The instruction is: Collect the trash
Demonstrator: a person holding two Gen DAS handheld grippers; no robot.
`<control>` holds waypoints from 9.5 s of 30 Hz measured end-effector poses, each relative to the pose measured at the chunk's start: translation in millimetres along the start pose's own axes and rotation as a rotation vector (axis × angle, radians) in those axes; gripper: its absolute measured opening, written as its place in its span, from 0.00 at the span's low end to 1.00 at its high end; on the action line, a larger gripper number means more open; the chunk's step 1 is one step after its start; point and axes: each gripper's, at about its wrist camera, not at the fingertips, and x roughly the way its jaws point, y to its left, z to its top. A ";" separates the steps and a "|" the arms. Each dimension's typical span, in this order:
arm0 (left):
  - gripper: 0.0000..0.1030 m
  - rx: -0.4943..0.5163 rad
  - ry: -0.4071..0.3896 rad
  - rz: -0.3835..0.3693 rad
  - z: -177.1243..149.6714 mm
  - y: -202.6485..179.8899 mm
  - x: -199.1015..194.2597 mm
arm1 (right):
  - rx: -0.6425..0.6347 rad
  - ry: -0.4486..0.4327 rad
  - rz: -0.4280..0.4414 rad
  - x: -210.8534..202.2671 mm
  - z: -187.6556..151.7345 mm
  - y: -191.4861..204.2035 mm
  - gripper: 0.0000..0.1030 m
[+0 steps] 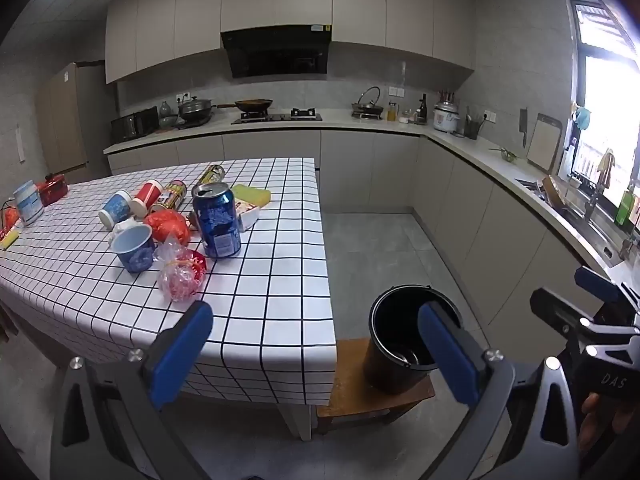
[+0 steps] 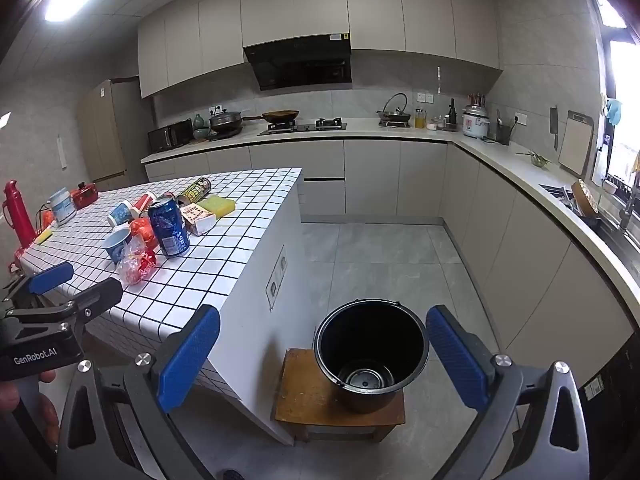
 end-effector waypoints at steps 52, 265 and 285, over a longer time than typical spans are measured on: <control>1.00 0.021 -0.020 0.023 -1.6 2.6 -4.8 | -0.008 -0.035 -0.003 -16.7 -0.1 -0.2 1.00; 0.88 -0.143 0.210 -0.081 0.8 -95.8 253.3 | -0.204 0.257 0.180 256.3 -77.8 -187.4 0.95; 0.91 -0.144 0.110 -0.021 35.9 -29.4 183.0 | -0.149 0.216 0.081 206.2 -10.1 -117.8 0.95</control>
